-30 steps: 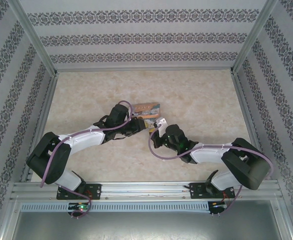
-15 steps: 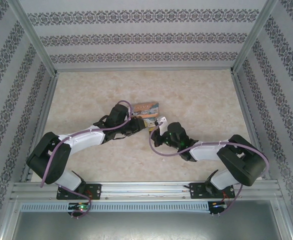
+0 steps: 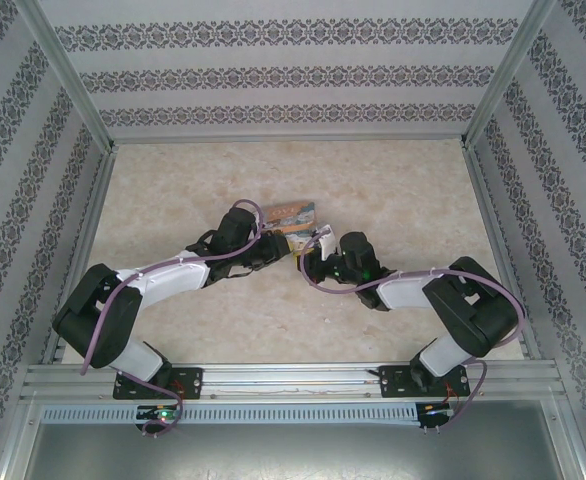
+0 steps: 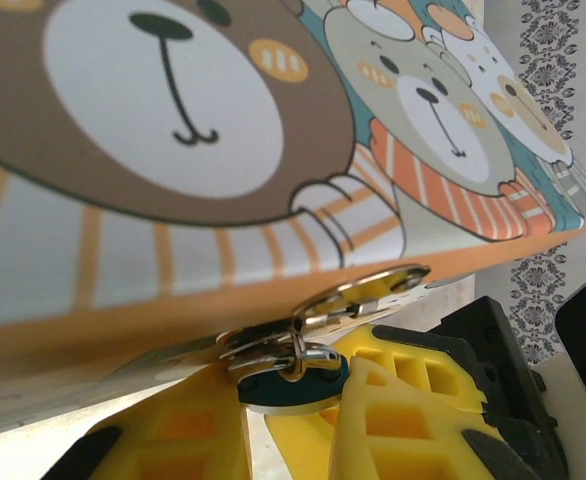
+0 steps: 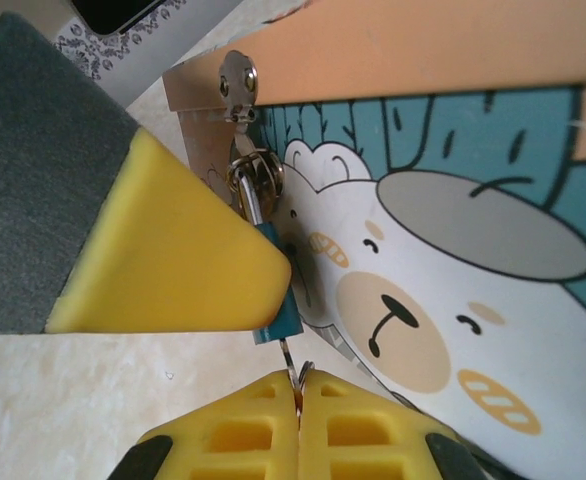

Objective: Unlock a padlock with a key

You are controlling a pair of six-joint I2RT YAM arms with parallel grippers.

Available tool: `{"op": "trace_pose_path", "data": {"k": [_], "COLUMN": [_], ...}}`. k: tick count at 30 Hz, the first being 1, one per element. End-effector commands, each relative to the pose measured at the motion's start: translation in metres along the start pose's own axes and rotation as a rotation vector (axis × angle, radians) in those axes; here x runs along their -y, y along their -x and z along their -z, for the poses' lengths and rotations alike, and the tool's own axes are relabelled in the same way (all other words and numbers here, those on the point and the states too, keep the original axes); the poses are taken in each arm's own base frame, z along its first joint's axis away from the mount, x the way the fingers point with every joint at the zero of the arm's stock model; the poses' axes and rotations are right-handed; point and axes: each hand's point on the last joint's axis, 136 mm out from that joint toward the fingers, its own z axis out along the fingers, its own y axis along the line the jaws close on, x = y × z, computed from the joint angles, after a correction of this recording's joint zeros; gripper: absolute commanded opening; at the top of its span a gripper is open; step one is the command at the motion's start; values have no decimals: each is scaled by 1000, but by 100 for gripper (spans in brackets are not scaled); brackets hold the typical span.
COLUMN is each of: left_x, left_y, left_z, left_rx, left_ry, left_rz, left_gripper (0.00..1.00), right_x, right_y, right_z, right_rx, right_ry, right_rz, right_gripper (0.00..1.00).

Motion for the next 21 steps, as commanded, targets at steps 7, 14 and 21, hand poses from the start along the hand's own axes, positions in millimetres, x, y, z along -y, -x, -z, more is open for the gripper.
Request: {"op": "trace_pose_path", "data": {"k": [7,14,21], "left_x": [12,4,-7], "left_y": [-20,-21,-22], "left_z": [-1,-9,-22], "left_rx": [-76,-82,-90], "left_ry": [-75,-62,-49], "left_rz": [-44,-30,-11], "left_gripper": [18,18,18], "right_x": [-15,0,17], "right_y": [57,36,8], "right_z": [-7,-5,-4], "right_rx": [159,122,62], "right_ry": [57,-4,-54], "right_rz": [65,46,6], "right_gripper": [0,0,0]}}
